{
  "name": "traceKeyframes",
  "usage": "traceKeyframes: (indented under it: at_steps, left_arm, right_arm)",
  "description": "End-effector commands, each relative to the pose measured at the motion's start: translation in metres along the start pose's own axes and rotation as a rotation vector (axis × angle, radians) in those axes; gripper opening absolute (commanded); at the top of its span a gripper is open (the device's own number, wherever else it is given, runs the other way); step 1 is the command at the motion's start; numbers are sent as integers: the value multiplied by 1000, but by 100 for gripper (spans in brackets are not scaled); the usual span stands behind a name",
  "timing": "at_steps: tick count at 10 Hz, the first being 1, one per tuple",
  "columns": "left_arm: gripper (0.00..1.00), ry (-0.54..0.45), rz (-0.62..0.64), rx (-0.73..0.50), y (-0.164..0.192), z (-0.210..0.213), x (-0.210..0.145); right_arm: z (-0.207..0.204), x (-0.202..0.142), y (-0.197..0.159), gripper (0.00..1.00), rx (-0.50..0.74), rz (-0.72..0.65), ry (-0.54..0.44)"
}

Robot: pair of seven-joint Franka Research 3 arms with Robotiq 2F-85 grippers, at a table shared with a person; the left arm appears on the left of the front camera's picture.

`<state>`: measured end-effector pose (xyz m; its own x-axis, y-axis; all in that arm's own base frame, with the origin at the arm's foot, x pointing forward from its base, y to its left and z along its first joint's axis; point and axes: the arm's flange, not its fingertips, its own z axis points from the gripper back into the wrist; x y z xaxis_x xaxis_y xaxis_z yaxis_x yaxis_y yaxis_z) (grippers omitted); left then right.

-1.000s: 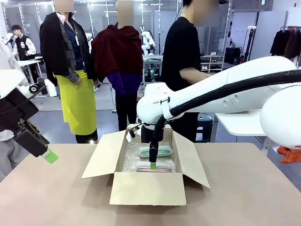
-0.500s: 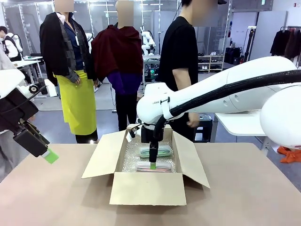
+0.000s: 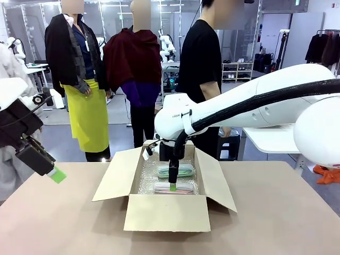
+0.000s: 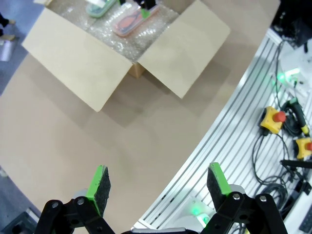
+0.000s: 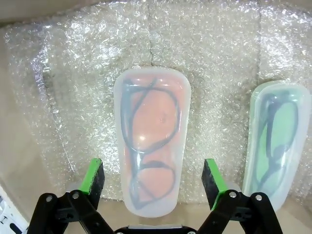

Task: Pack the glasses set securely to prepare it for shipping.
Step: Position the Package Box on the left side of the table.

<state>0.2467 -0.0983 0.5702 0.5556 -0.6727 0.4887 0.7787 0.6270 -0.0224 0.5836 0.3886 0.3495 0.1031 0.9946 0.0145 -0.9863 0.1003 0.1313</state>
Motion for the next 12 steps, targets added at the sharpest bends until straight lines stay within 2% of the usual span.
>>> traceKeyframes:
  at_steps: [1,2,4,6,7,8,10,12]
  left_arm:
    - [100,-27,177,-73,31,7,24]
    - [100,-64,236,-88,50,9,31]
    - [100,-77,364,-287,101,4,40]
    - [100,-103,428,-416,146,-11,40]
    - [100,-167,500,-444,168,-23,40]
    - [100,-177,514,-503,185,-34,38]
    - [100,-164,539,-582,215,-62,34]
    - [100,-159,581,-615,228,-79,32]
  right_arm:
    - [34,-19,26,100,-38,48,-5]
    - [55,-32,40,100,-44,66,-15]
    - [89,-55,59,100,-46,107,-51]
    - [121,-77,84,100,-83,150,-58]
    - [132,-91,96,100,-106,115,-79]
    - [138,-108,107,100,-130,71,-107]
    - [146,-160,134,100,-180,-17,-221]
    - [149,-211,153,100,-221,-143,-318]
